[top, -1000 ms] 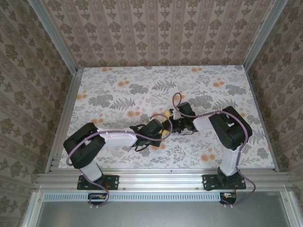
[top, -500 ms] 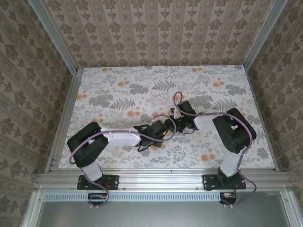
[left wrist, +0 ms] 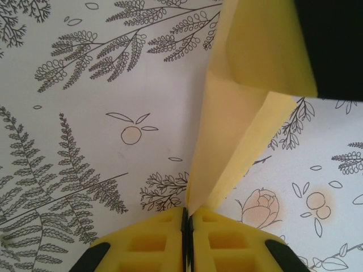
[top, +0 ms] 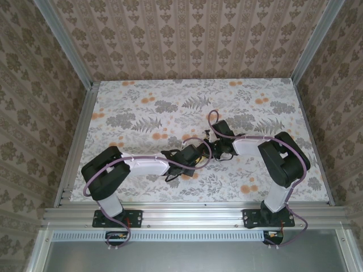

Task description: Fold a paper plane with a square sheet of paper (pick it up from the middle)

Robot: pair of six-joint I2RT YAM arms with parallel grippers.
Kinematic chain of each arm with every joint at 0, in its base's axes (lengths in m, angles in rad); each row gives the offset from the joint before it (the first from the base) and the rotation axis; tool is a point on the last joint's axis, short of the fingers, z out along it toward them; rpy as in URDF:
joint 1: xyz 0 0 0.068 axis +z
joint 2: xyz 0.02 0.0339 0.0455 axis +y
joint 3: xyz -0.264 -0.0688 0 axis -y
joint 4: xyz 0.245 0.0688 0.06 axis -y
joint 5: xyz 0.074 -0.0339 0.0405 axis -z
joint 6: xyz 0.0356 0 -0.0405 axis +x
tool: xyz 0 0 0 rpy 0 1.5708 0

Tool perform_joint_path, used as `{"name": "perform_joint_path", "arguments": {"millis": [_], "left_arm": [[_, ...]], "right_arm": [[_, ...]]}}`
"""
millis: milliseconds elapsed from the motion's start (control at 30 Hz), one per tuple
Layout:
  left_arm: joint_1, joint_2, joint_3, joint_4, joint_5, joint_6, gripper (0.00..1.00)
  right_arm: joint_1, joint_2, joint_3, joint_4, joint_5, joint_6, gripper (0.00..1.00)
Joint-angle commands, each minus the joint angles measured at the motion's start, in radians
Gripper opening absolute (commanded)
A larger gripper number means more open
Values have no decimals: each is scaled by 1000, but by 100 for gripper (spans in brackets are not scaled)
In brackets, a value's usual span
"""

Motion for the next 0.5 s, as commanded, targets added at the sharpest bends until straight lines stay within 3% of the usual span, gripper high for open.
{"name": "perform_joint_path", "arguments": {"millis": [0,467], "left_arm": [[-6,25,11,-73,-32,-14,12],[-10,41,23,-78,-40,-28,15]], "right_arm": [[7,-10,4,-42,39,5,10],[23,-38,-23,-23,59,57,10]]}}
